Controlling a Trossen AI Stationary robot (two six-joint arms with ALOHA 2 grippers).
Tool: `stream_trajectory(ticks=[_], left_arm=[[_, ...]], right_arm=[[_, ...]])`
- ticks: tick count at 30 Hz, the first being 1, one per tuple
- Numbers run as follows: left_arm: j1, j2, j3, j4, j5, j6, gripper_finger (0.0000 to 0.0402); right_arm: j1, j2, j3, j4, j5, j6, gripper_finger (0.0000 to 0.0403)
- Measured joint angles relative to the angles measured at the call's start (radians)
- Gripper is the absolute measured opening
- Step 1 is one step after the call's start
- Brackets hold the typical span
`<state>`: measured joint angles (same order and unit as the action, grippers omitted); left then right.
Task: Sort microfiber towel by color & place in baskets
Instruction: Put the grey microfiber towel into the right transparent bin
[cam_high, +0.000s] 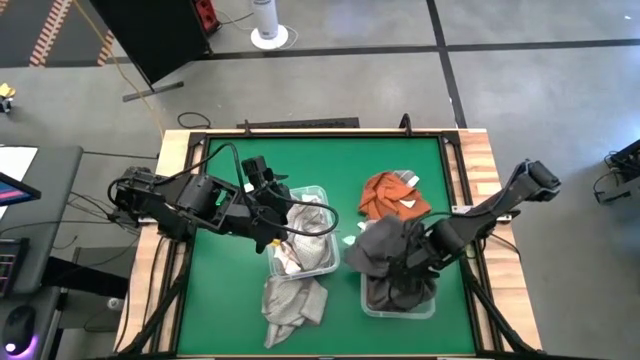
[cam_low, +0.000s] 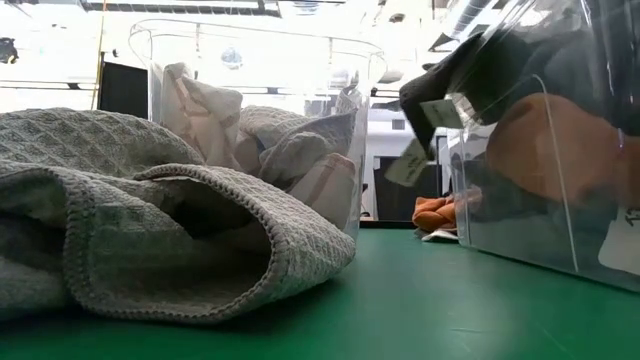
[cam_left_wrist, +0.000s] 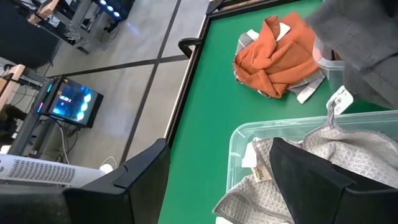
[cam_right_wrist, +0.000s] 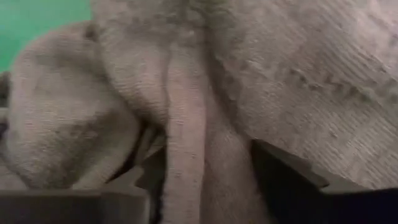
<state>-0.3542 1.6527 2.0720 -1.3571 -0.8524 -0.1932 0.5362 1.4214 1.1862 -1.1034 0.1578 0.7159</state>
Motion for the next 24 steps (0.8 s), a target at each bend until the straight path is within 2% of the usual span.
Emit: stream_trajectory(ticks=[5,10,16,20,24], left_arm=[[0.0,0.0,0.0,0.0,0.0,0.001,0.0265],[0.0,0.0,0.0,0.0,0.0,0.001,0.0265],[0.0,0.0,0.0,0.0,0.0,0.001,0.0265],[0.0,0.0,0.0,0.0,0.0,0.001,0.0265],[0.0,0.0,0.0,0.004,0.0,0.0,0.0265]], right_arm=[[0.0,-0.052,0.0,-0.009,0.003,0.055,0.0269],[0.0,-0.099,0.003,-0.027,0.011,0.1,0.0271],[0.0,-0.136,0.049,-0.165,0.055,0.208,0.0271],[-0.004,-0.114,0.05,-0.234,0.065,0.234,0.0272],[-0.011,-0.057,0.05,-0.155,0.074,0.157,0.0272]])
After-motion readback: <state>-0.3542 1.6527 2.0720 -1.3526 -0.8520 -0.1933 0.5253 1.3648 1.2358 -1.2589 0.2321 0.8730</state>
